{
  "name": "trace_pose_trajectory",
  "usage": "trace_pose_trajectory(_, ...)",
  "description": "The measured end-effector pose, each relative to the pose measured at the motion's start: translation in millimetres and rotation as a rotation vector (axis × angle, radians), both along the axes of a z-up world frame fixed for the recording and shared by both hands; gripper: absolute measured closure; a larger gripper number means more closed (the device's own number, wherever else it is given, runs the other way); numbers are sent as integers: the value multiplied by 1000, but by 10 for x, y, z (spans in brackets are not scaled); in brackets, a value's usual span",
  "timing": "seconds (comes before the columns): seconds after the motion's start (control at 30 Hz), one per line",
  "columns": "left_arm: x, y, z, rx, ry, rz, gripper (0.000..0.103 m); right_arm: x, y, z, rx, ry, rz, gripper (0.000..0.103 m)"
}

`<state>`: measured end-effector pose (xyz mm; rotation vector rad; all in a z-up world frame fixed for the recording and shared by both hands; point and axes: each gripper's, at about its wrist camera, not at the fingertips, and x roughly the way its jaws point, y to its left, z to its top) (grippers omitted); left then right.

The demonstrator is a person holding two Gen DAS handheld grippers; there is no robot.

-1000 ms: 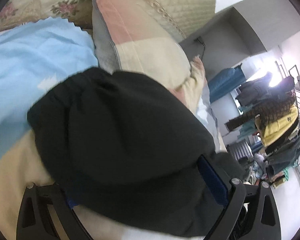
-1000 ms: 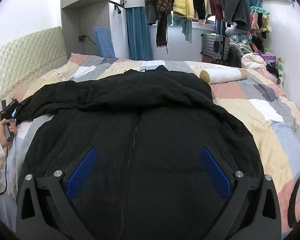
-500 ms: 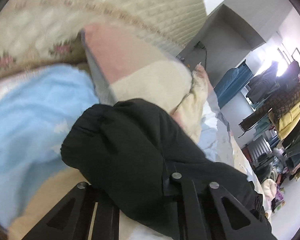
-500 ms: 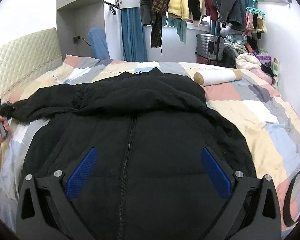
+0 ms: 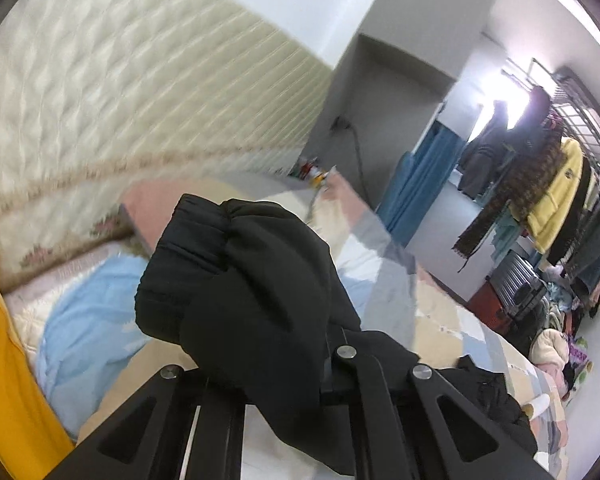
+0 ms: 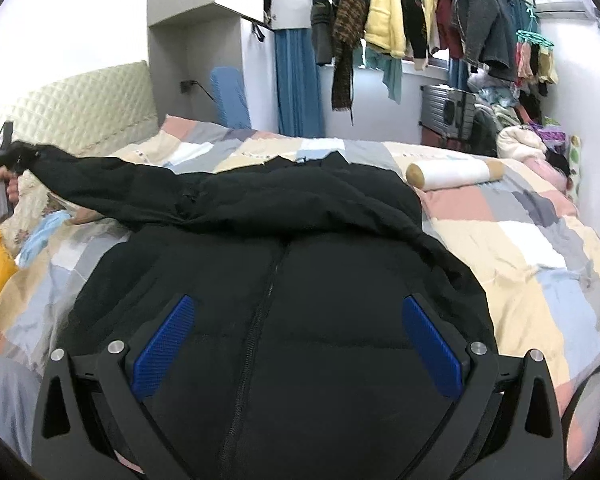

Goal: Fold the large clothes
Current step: 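Grasp the other sleeve cuff with the left tool and lift it, then fold the held sleeve across the jacket body with the left tool, release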

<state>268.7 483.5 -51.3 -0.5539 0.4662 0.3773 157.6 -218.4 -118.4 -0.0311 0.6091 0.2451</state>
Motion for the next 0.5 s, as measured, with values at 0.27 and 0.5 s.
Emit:
trace_pose_trajectory(0.27, 41, -963, 882, 120, -50, -65, 94, -59, -177, 114, -3, -58, 72, 0)
trace_pose_trajectory(0.5, 241, -2015, 1414, 177, -115, -156, 94, -46, -454, 146, 29, -66, 63, 0)
